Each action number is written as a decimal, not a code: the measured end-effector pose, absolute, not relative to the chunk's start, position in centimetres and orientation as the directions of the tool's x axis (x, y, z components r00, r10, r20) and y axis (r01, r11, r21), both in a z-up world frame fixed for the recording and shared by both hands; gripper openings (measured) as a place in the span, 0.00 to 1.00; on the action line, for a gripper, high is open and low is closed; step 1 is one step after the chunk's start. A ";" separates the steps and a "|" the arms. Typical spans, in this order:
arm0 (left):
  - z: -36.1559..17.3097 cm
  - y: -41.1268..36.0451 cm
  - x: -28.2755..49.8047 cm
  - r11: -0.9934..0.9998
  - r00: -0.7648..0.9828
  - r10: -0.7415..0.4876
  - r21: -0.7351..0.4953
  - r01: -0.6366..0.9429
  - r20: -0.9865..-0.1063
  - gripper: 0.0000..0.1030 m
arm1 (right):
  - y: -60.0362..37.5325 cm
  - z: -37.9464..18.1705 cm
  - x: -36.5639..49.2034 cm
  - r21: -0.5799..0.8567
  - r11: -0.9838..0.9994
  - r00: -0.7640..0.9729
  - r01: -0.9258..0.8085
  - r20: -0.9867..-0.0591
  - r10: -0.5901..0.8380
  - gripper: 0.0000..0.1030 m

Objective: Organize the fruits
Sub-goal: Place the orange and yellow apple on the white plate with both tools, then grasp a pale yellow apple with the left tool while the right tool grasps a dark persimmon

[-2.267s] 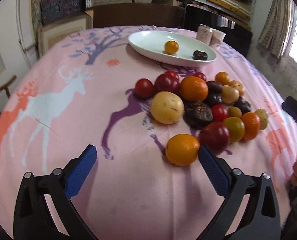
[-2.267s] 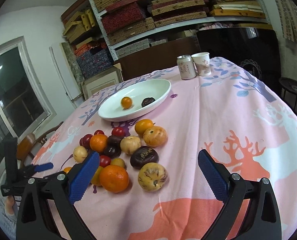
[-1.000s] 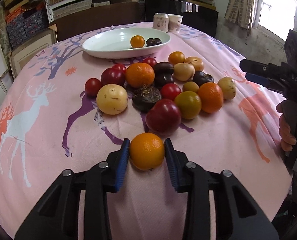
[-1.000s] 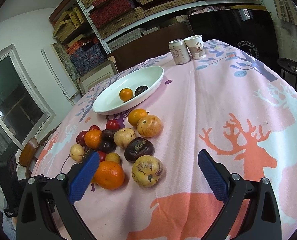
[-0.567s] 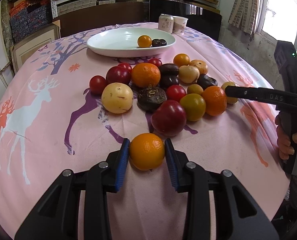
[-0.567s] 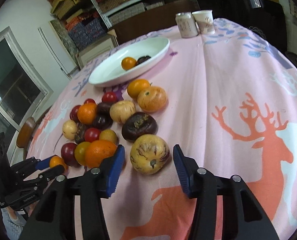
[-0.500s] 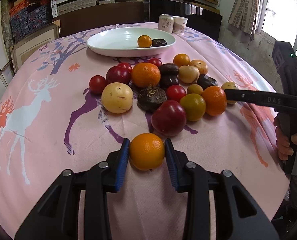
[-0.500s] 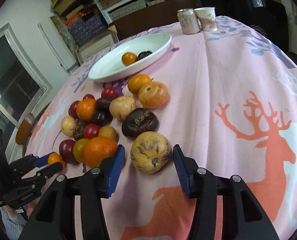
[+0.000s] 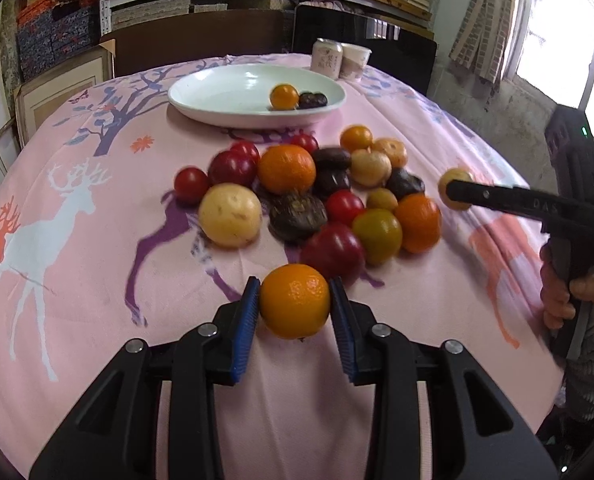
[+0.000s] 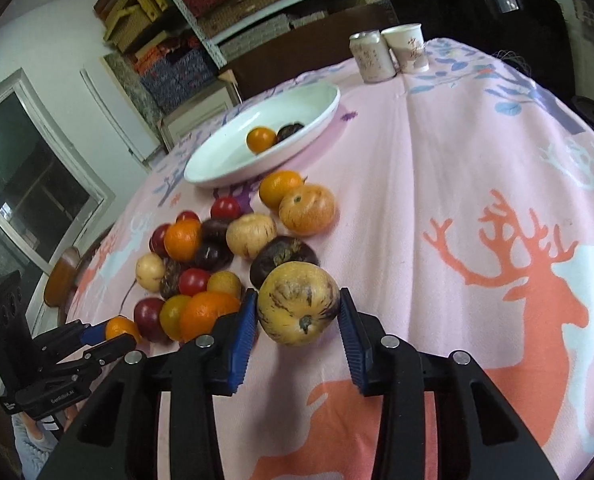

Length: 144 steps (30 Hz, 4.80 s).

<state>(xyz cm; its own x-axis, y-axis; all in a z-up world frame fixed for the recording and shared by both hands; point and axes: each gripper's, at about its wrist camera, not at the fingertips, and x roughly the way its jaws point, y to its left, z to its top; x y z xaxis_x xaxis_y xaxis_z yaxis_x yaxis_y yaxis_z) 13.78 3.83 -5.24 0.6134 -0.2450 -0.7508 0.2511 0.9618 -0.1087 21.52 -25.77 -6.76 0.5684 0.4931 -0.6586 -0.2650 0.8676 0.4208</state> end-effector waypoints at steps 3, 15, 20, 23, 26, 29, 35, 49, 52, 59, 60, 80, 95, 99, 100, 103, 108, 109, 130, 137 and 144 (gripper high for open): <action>-3.0 4.7 16.2 0.969 0.656 -0.233 -0.110 0.223 -0.718 0.33 | -25.4 -5.3 22.4 0.393 0.877 0.591 -0.277 -0.650 0.478 0.40; 0.2 3.5 32.6 0.978 0.680 -0.206 -0.119 0.173 -0.704 0.34 | -20.3 0.5 36.2 0.369 0.879 0.619 -0.303 -0.625 0.476 0.40; -1.3 3.9 36.5 0.980 0.663 -0.197 -0.134 0.145 -0.722 0.51 | -18.9 -0.9 42.3 0.388 0.880 0.601 -0.273 -0.645 0.471 0.41; -1.8 4.2 36.7 0.981 0.662 -0.194 -0.123 0.152 -0.724 0.59 | -18.8 -1.9 43.6 0.403 0.874 0.595 -0.270 -0.644 0.481 0.47; -2.1 4.6 36.5 0.982 0.663 -0.187 -0.124 0.142 -0.725 0.64 | -19.1 -2.4 43.4 0.407 0.877 0.598 -0.256 -0.646 0.474 0.48; -2.2 4.9 36.0 0.982 0.662 -0.190 -0.135 0.134 -0.725 0.64 | -19.4 -1.9 42.6 0.426 0.867 0.596 -0.258 -0.636 0.490 0.48; -1.2 5.4 32.0 0.986 0.704 -0.165 -0.110 0.123 -0.690 0.82 | -20.0 -0.2 37.3 0.326 0.904 0.667 -0.276 -0.613 0.424 0.64; -4.3 7.2 18.1 0.996 0.716 -0.084 -0.058 0.061 -0.693 0.95 | -28.2 -3.5 25.4 0.417 0.899 0.766 -0.134 -0.532 0.360 0.86; -4.8 6.9 17.9 0.997 0.706 -0.082 -0.051 0.066 -0.704 0.95 | -28.6 -3.8 25.5 0.431 0.896 0.765 -0.110 -0.538 0.353 0.86; -6.2 6.2 19.2 0.998 0.664 -0.055 -0.012 0.069 -0.746 0.95 | -28.0 -4.3 25.7 0.419 0.902 0.752 -0.103 -0.561 0.346 0.86; -6.4 6.2 19.4 0.998 0.657 -0.052 -0.008 0.069 -0.752 0.95 | -27.9 -4.3 25.7 0.417 0.903 0.752 -0.104 -0.561 0.346 0.87; -5.2 9.4 19.0 0.997 0.697 -0.048 -0.075 -0.008 -0.716 0.96 | -27.6 -4.6 25.8 0.422 0.900 0.727 -0.104 -0.586 0.359 0.90; -6.7 7.7 18.4 0.998 0.649 -0.043 -0.005 0.059 -0.760 0.96 | -27.5 -5.1 26.0 0.420 0.903 0.709 -0.095 -0.607 0.357 0.90; -6.6 8.3 17.9 0.997 0.648 -0.075 -0.044 0.064 -0.758 0.96 | -27.6 -5.3 26.1 0.426 0.899 0.699 -0.097 -0.614 0.366 0.90; -6.6 8.5 17.8 0.997 0.647 -0.080 -0.053 0.061 -0.758 0.95 | -27.5 -5.3 26.1 0.424 0.900 0.698 -0.098 -0.615 0.366 0.90; -6.7 8.9 17.7 0.996 0.642 -0.089 -0.072 0.053 -0.761 0.79 | -27.5 -5.3 26.1 0.423 0.901 0.696 -0.101 -0.617 0.367 0.90; -7.0 9.2 18.0 0.995 0.629 -0.095 -0.089 0.041 -0.772 0.72 | -27.5 -5.3 26.1 0.427 0.899 0.692 -0.100 -0.619 0.371 0.90; -7.0 9.4 18.1 0.995 0.627 -0.099 -0.096 0.039 -0.773 0.72 | -27.5 -5.3 26.1 0.424 0.900 0.692 -0.102 -0.620 0.371 0.90; -7.5 10.2 18.8 0.994 0.619 -0.084 -0.111 -0.006 -0.781 0.49 | -22.8 -6.9 25.8 0.287 0.916 0.556 -0.281 -0.729 0.399 0.54; -7.5 9.7 18.8 0.996 0.617 -0.069 -0.084 0.004 -0.784 0.53 | -20.6 -6.7 24.5 0.230 0.895 0.539 -0.383 -0.731 0.418 0.53; -7.6 9.4 18.9 0.998 0.614 -0.060 -0.068 0.011 -0.787 0.55 | -21.2 -7.4 25.6 0.317 0.878 0.498 -0.358 -0.731 0.467 0.53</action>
